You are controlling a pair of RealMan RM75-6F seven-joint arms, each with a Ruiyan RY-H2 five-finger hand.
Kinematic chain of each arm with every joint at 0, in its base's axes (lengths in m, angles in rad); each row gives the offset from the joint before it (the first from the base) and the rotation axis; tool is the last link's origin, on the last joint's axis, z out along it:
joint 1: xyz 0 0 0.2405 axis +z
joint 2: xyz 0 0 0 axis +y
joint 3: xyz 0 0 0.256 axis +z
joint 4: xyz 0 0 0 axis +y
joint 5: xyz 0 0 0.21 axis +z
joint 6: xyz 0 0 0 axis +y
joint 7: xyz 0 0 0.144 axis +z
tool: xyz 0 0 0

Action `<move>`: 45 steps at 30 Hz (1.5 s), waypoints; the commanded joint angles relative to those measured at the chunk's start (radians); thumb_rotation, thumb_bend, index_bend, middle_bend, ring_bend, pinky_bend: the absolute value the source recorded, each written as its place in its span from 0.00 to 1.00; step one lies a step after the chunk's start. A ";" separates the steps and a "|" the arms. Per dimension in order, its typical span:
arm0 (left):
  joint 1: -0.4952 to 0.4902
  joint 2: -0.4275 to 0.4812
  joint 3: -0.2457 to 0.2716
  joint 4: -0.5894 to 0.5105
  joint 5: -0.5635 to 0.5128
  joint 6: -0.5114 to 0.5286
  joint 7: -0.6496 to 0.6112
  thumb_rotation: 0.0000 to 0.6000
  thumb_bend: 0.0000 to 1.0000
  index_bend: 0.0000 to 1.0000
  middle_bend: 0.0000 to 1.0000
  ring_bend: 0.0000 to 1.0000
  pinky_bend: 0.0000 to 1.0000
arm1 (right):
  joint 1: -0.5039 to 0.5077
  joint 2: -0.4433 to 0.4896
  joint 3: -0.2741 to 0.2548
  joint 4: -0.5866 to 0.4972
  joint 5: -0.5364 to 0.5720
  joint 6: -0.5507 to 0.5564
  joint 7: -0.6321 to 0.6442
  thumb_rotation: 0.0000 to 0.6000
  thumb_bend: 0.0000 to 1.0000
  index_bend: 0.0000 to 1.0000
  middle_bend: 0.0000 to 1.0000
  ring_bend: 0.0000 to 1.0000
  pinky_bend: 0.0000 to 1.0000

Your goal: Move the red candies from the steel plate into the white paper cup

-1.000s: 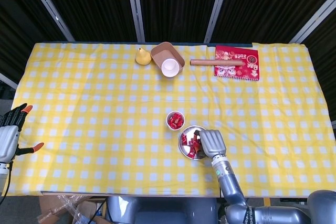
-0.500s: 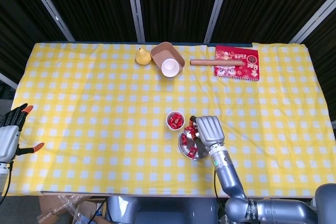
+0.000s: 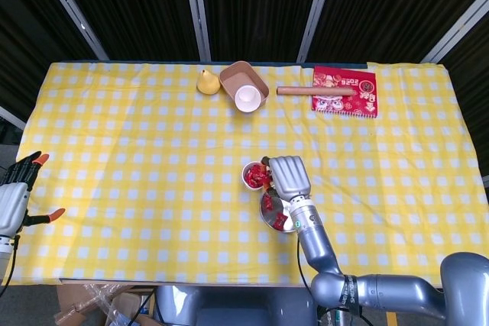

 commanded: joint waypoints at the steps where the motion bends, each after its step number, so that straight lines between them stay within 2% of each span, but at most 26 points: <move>1: -0.001 0.001 -0.001 -0.001 -0.003 -0.004 -0.004 1.00 0.00 0.00 0.00 0.00 0.00 | 0.017 -0.017 0.004 0.026 0.014 -0.009 0.004 1.00 0.45 0.53 0.85 0.92 0.95; 5: -0.003 0.003 -0.001 -0.002 -0.006 -0.008 -0.008 1.00 0.00 0.00 0.00 0.00 0.00 | 0.034 -0.037 -0.005 0.059 0.022 -0.017 0.004 1.00 0.45 0.52 0.85 0.92 0.95; 9: -0.002 0.004 -0.001 -0.004 -0.006 -0.008 -0.009 1.00 0.00 0.00 0.00 0.00 0.00 | 0.045 -0.054 -0.010 0.082 0.027 -0.019 0.007 1.00 0.45 0.45 0.85 0.92 0.95; 13: -0.003 0.005 -0.002 -0.006 -0.008 -0.011 -0.012 1.00 0.00 0.00 0.00 0.00 0.00 | 0.054 -0.065 -0.016 0.098 0.028 -0.016 0.007 1.00 0.45 0.42 0.85 0.92 0.95; 25: -0.004 0.005 -0.003 -0.009 -0.013 -0.011 -0.009 1.00 0.00 0.00 0.00 0.00 0.00 | 0.063 -0.067 -0.023 0.095 0.009 -0.001 0.022 1.00 0.45 0.28 0.85 0.92 0.95; 36: -0.003 0.006 -0.002 -0.010 -0.013 -0.010 -0.011 1.00 0.00 0.00 0.00 0.00 0.00 | 0.063 -0.061 -0.036 0.078 -0.007 0.024 0.016 1.00 0.44 0.25 0.85 0.92 0.95; 40: -0.003 0.005 -0.002 -0.009 -0.012 -0.008 -0.010 1.00 0.00 0.00 0.00 0.00 0.00 | 0.058 -0.056 -0.048 0.067 -0.018 0.037 0.010 1.00 0.39 0.20 0.85 0.92 0.95; 45: -0.001 0.004 -0.002 -0.011 -0.009 -0.003 -0.008 1.00 0.00 0.00 0.00 0.00 0.00 | 0.056 -0.054 -0.053 0.059 -0.022 0.051 0.001 1.00 0.39 0.20 0.85 0.92 0.95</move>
